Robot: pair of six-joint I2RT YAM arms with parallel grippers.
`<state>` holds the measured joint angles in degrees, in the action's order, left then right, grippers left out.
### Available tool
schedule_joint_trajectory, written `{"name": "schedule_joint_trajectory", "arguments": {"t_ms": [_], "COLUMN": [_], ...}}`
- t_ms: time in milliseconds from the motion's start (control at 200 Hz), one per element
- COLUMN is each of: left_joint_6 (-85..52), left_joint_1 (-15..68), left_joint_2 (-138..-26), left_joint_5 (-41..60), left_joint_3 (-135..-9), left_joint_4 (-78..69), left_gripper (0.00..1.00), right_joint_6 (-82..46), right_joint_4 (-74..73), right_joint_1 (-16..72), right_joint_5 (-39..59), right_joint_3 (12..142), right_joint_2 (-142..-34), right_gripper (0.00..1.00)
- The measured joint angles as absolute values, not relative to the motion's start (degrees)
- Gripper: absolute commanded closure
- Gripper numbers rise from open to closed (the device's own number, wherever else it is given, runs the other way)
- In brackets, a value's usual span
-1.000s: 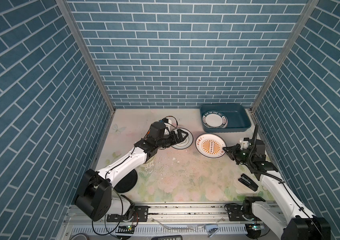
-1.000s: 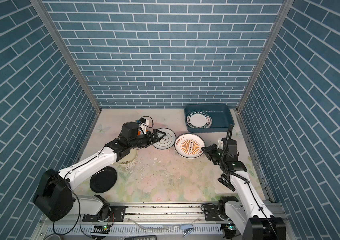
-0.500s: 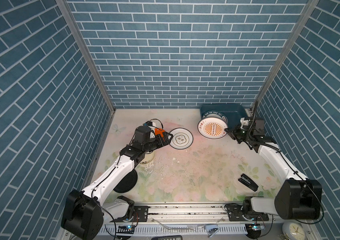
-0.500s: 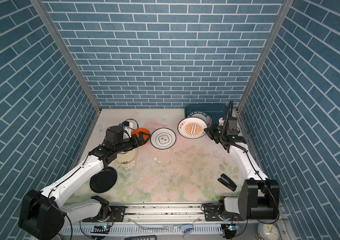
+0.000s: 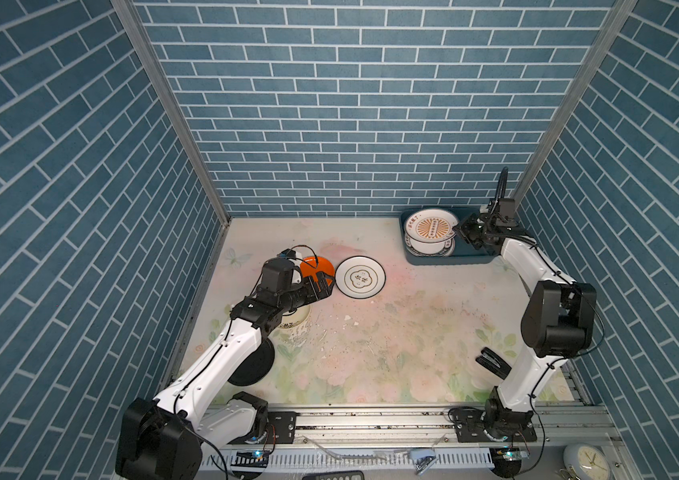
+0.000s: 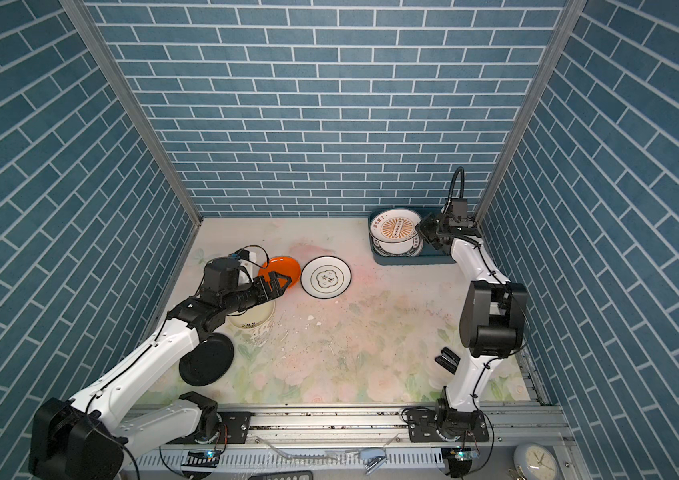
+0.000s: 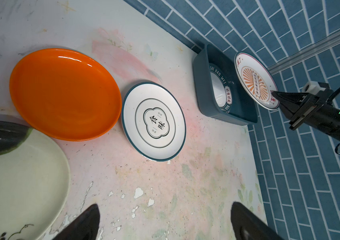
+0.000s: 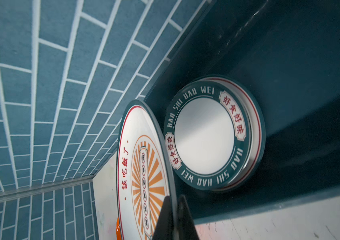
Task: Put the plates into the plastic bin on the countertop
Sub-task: 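Lower the sunburst plate into the teal bin and open the right gripper, then withdraw the right gripper from the bin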
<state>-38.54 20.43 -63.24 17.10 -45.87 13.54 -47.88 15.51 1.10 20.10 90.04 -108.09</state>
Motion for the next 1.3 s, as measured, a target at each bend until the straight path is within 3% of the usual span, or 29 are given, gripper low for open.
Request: {"name": "schedule_joint_trajectory", "arguments": {"t_ms": [210, 585, 800, 895, 1296], "left_joint_6": [-37.3, -36.8, -36.8, -36.8, -37.1], "left_joint_1": [19.9, 19.0, 19.0, 19.0, 19.0], "left_joint_2": [-63.6, -68.2, -70.8, -70.9, -70.9], "left_joint_5": [15.8, 15.5, 16.0, 16.1, 16.7], "left_joint_3": [-46.9, -47.4, -48.4, -48.5, -48.8], "left_joint_4": [15.4, 15.7, 15.3, 15.1, 15.1], "left_gripper": [0.0, 0.0, 0.0, 0.0, 0.0], "right_joint_6": [-46.4, -46.7, -48.1, -47.9, -44.6], "right_joint_4": [16.3, 16.2, 15.4, 15.2, 16.0], "right_joint_1": [1.1, 1.1, 1.4, 1.8, 2.2], "right_joint_5": [16.6, 17.2, 20.2, 20.4, 18.3], "right_joint_3": [97.0, 97.8, 98.4, 98.4, 92.1], "right_joint_2": [-115.6, -122.9, -125.0, -124.9, -115.0], "right_gripper": [1.0, 1.0, 0.27, 0.04, 0.01]}}
